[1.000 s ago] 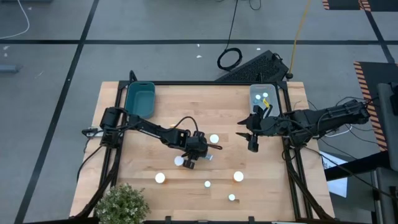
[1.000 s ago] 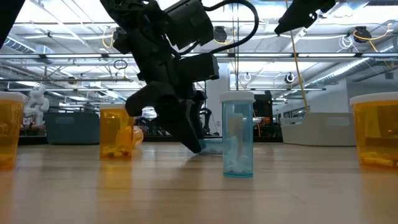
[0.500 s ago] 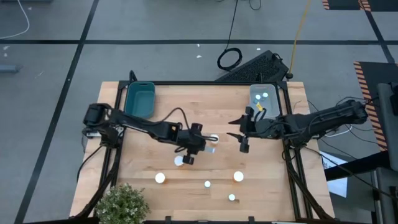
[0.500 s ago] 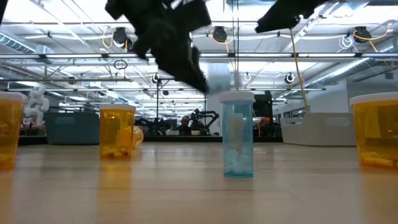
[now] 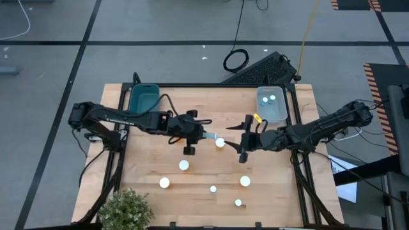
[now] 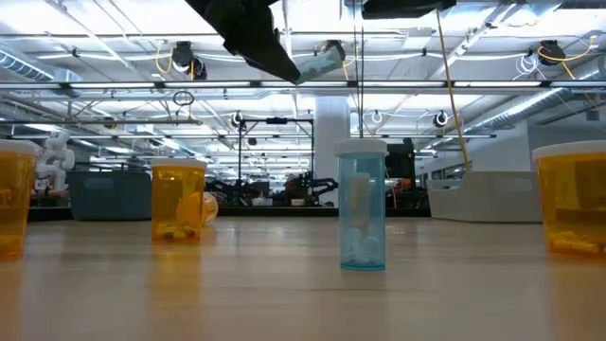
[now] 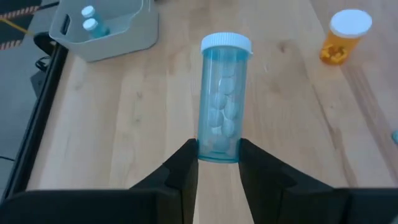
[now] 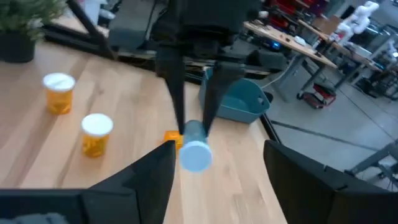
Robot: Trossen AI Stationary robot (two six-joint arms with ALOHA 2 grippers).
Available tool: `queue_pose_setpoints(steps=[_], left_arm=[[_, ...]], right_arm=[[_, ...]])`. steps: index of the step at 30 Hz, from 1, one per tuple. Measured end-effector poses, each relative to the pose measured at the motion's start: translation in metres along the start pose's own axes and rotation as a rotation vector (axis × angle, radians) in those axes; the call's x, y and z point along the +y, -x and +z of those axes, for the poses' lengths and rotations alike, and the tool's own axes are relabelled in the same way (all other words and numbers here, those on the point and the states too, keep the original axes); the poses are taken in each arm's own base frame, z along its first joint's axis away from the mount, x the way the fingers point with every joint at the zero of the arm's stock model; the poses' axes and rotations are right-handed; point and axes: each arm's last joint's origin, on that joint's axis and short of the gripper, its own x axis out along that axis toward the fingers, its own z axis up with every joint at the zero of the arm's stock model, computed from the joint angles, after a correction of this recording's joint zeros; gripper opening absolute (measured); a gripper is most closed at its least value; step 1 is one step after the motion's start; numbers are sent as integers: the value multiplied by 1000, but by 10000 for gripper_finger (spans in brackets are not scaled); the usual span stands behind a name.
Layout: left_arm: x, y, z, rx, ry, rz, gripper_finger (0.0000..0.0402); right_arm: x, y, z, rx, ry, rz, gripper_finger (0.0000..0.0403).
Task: Pick and place medicine bottles into bin by pill shape (circle, oval)
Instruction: Put the blue tablet bottle into the gray bin
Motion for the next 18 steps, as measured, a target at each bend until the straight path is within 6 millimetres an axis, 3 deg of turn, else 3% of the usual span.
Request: queue_pose_setpoints(steps=[6, 18], left_arm=[[-1, -5, 0, -7, 11, -4, 108], [-2, -5, 2, -24, 23, -19, 108]], right_arm=[[8, -6, -4, 24, 86, 17, 260], [25, -31, -14, 31, 205, 30, 254]])
